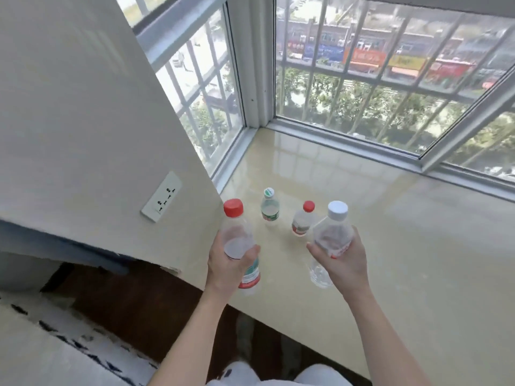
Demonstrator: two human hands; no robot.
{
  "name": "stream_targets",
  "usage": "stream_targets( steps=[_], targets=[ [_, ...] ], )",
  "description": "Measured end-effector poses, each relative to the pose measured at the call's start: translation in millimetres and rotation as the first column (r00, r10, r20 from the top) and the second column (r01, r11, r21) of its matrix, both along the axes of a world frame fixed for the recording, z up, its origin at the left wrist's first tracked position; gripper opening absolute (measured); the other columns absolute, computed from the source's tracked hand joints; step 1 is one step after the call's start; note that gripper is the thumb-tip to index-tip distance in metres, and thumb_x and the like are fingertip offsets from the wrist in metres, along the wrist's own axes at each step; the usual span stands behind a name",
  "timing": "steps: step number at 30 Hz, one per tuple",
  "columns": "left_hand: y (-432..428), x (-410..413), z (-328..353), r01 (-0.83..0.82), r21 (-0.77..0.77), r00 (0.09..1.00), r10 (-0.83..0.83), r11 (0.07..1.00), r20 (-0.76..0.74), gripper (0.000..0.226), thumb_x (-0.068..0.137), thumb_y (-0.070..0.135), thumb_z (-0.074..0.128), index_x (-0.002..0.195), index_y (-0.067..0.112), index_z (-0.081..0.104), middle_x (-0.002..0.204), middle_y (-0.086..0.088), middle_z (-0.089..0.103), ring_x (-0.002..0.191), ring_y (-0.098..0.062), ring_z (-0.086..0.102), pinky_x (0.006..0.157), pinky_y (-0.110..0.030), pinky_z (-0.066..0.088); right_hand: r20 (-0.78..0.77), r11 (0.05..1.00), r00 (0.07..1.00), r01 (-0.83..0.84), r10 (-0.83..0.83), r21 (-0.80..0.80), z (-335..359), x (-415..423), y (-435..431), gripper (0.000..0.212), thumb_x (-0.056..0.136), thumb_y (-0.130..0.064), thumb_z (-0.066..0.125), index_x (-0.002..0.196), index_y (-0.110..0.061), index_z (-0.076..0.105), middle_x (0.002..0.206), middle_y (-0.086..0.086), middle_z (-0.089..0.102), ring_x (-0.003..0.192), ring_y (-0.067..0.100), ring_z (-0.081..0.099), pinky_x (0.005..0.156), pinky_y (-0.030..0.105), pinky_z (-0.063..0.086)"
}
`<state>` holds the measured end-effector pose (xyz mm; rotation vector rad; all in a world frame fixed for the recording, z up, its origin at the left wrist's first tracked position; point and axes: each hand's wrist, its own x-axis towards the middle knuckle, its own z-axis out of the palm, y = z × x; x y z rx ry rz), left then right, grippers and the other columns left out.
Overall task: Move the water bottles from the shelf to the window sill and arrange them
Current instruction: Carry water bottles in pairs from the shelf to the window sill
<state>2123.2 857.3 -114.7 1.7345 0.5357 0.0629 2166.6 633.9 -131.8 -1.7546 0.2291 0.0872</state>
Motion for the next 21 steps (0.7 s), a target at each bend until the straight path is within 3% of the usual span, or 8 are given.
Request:
stream_targets(
  steps=[2,5,8,11,14,18,21],
  targets=[
    [10,14,-9,0.072,0.012,0.997,-0.072,0.997,-0.023,0.051,0.066,0.04,0.083,0.11,0.029,0.061,0.108,0.017,0.063,0.105,0.004,0.057,0.096,-0.036,0.051,-0.014,0.996,0.996,0.085,-0.085,-0.003,-5,-1,0,0.053,0.054,-0.049,0.084,0.095,-0.03,0.056,0.091,-0.009,0.069,0.089,0.017,0.067,0.08,0.041,0.054],
    [24,38,-20,0.161,0.021,0.986,-0.16,0.987,-0.043,0.058,0.06,0.05,0.08,0.111,0.028,0.062,0.109,0.019,0.064,0.107,0.004,0.057,0.097,-0.038,0.051,-0.027,0.982,0.982,0.189,-0.189,-0.01,-12,-2,6,0.05,0.055,-0.047,0.086,0.092,-0.033,0.057,0.09,-0.009,0.069,0.087,0.017,0.067,0.079,0.04,0.054],
    [34,60,-36,0.228,0.023,0.973,-0.227,0.973,-0.028,0.056,0.061,0.043,0.082,0.111,0.027,0.062,0.111,0.011,0.065,0.11,-0.004,0.059,0.098,-0.043,0.051,-0.03,0.973,0.972,0.23,-0.231,-0.034,-25,-2,14,0.05,0.054,-0.048,0.086,0.091,-0.032,0.056,0.09,-0.007,0.069,0.087,0.019,0.067,0.079,0.042,0.054],
    [41,77,-55,0.304,0.008,0.952,-0.303,0.953,-0.049,0.055,0.059,0.047,0.082,0.108,0.034,0.06,0.105,0.016,0.064,0.106,-0.005,0.06,0.095,-0.046,0.052,-0.035,0.965,0.965,0.259,-0.26,-0.034,-44,2,24,0.049,0.057,-0.043,0.088,0.095,-0.032,0.058,0.093,-0.008,0.07,0.089,0.015,0.068,0.08,0.036,0.054],
    [46,89,-80,0.347,-0.02,0.935,-0.348,0.938,-0.071,0.051,0.059,0.044,0.084,0.102,0.04,0.057,0.098,0.017,0.065,0.097,-0.005,0.063,0.088,-0.041,0.055,-0.055,0.964,0.962,0.266,-0.266,-0.013,-73,6,34,0.051,0.059,-0.037,0.09,0.1,-0.027,0.06,0.095,-0.004,0.07,0.092,0.018,0.068,0.081,0.034,0.054],
    [49,101,-121,0.373,-0.061,0.921,-0.377,0.926,-0.098,0.053,0.057,0.036,0.088,0.1,0.031,0.057,0.092,0.007,0.066,0.088,-0.013,0.064,0.077,-0.031,0.057,-0.08,0.963,0.959,0.269,-0.27,-0.02,-117,14,51,0.053,0.06,-0.026,0.092,0.102,-0.023,0.059,0.091,-0.013,0.069,0.088,0.01,0.067,0.075,0.02,0.051],
    [52,109,-160,0.395,-0.04,0.912,-0.397,0.918,-0.108,0.051,0.058,0.033,0.089,0.098,0.03,0.056,0.09,0.01,0.067,0.087,-0.009,0.064,0.073,-0.023,0.055,-0.095,0.959,0.954,0.282,-0.285,-0.041,-153,21,59,0.057,0.057,-0.036,0.091,0.102,-0.026,0.057,0.093,-0.014,0.069,0.09,0.013,0.067,0.077,0.024,0.054]
  ],
)
